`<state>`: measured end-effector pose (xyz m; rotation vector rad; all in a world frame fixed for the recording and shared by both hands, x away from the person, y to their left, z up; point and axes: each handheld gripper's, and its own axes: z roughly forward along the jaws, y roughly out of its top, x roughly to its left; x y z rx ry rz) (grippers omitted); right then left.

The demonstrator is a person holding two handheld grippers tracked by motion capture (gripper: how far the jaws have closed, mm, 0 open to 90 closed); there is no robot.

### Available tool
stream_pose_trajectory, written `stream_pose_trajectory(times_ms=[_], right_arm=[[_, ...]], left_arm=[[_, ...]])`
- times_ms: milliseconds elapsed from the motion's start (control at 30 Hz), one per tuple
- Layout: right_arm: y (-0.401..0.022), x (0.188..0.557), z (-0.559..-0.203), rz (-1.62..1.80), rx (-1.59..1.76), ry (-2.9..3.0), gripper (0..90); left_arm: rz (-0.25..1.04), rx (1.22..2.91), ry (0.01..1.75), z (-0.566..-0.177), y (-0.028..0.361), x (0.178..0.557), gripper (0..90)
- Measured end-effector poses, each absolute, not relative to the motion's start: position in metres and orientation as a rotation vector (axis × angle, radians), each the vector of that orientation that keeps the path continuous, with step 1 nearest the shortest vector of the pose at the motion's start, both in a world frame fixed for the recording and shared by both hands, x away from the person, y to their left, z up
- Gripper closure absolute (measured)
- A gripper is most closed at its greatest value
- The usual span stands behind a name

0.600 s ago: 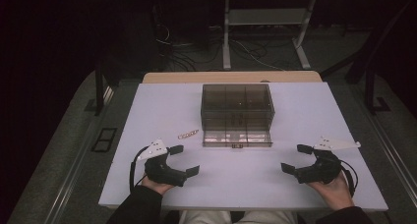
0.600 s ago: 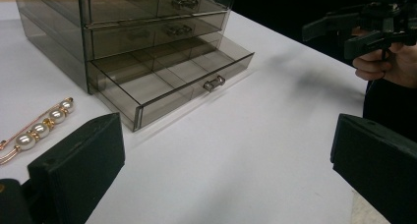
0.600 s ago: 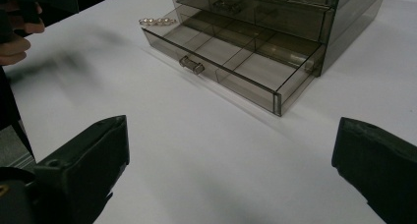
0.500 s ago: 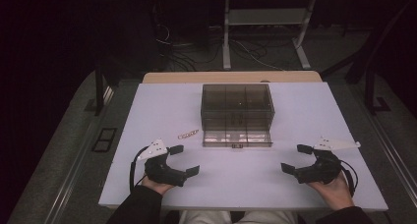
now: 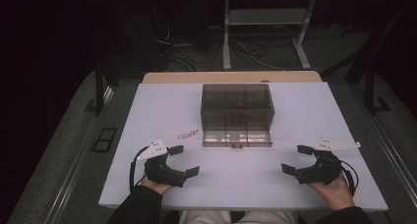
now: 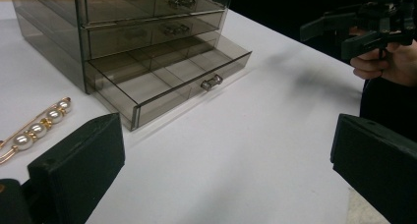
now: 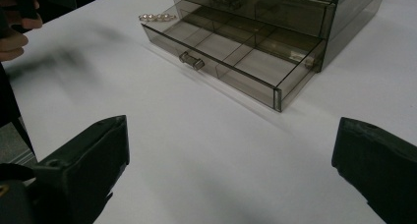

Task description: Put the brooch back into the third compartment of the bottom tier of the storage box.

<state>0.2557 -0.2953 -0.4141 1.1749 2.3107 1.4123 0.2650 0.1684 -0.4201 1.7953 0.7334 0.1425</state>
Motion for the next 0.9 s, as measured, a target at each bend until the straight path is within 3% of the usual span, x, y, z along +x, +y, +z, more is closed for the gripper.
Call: stream_pose_trajectory(times_ms=[900], right_arm=[[-0.299,0.251,-0.413,1.402,1.190,2.291,0.4]], left_arm=[[0.138,1.974,0.717,-0.404,0.156,0.274,0.0]])
